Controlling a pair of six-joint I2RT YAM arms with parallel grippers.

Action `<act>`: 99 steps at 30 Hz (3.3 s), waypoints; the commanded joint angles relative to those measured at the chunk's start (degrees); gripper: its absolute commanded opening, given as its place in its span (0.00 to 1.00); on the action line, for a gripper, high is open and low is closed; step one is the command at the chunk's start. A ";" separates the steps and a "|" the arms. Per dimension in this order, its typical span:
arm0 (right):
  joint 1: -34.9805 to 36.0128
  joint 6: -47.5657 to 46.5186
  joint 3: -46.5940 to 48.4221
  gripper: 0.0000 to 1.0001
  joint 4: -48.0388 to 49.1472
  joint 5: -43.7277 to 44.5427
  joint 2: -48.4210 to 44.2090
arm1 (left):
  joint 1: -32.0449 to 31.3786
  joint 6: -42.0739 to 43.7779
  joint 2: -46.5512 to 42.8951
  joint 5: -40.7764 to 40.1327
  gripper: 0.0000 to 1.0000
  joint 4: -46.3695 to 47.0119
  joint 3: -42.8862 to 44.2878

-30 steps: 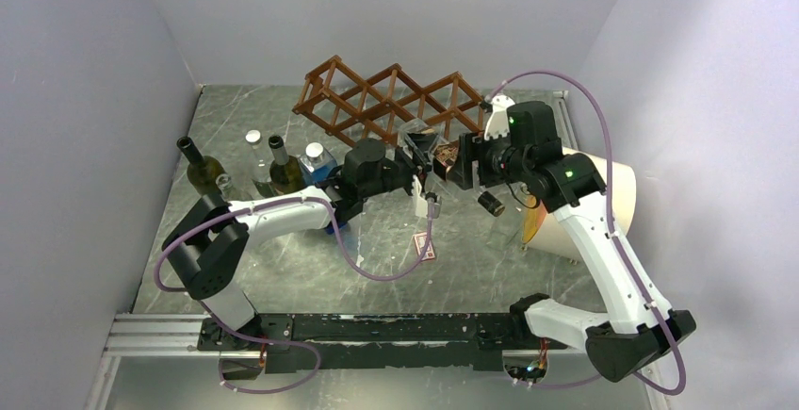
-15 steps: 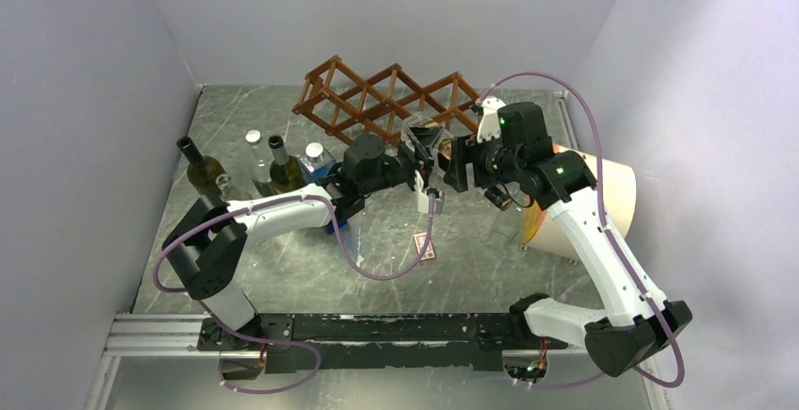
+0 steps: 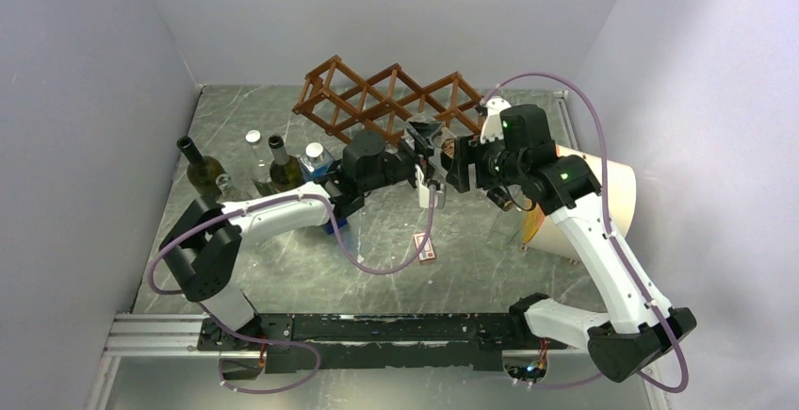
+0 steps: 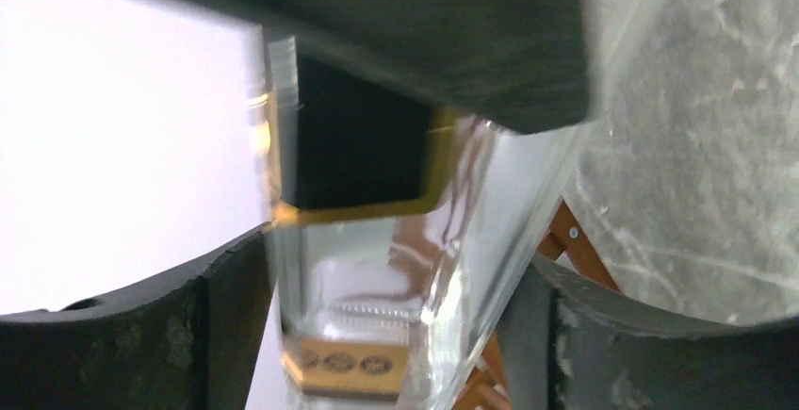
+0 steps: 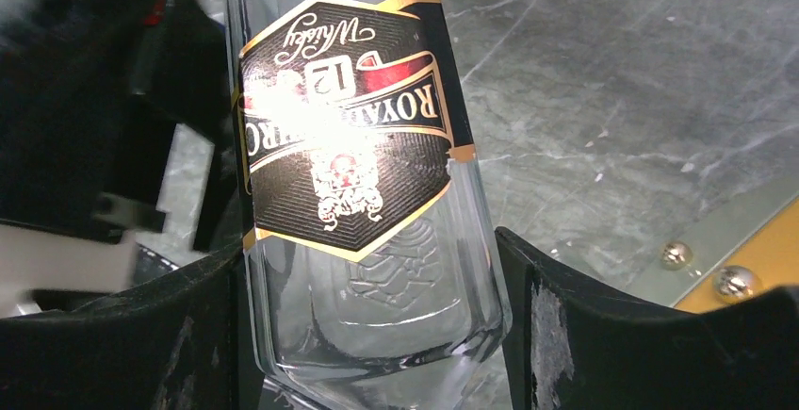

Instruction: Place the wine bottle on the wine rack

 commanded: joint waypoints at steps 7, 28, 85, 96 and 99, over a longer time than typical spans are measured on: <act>-0.08 6.25 2.13 0.00 7.17 9.30 -3.51 | -0.28 -23.13 -11.33 -4.07 0.96 9.56 -3.20; 1.88 8.85 -8.97 0.00 15.86 2.23 -4.23 | -0.28 -77.37 -30.22 -21.47 1.00 -36.29 11.67; 12.43 28.43 -25.33 0.00 59.36 35.60 19.47 | -0.30 -72.30 -40.15 -28.59 0.99 -44.38 3.55; 11.25 33.76 -22.79 0.00 70.44 31.63 26.62 | -0.29 -72.70 -41.45 -26.98 0.99 -43.15 2.46; 11.00 34.80 -22.40 0.00 72.56 32.85 28.28 | -0.29 -72.66 -41.40 -26.95 0.98 -42.94 2.25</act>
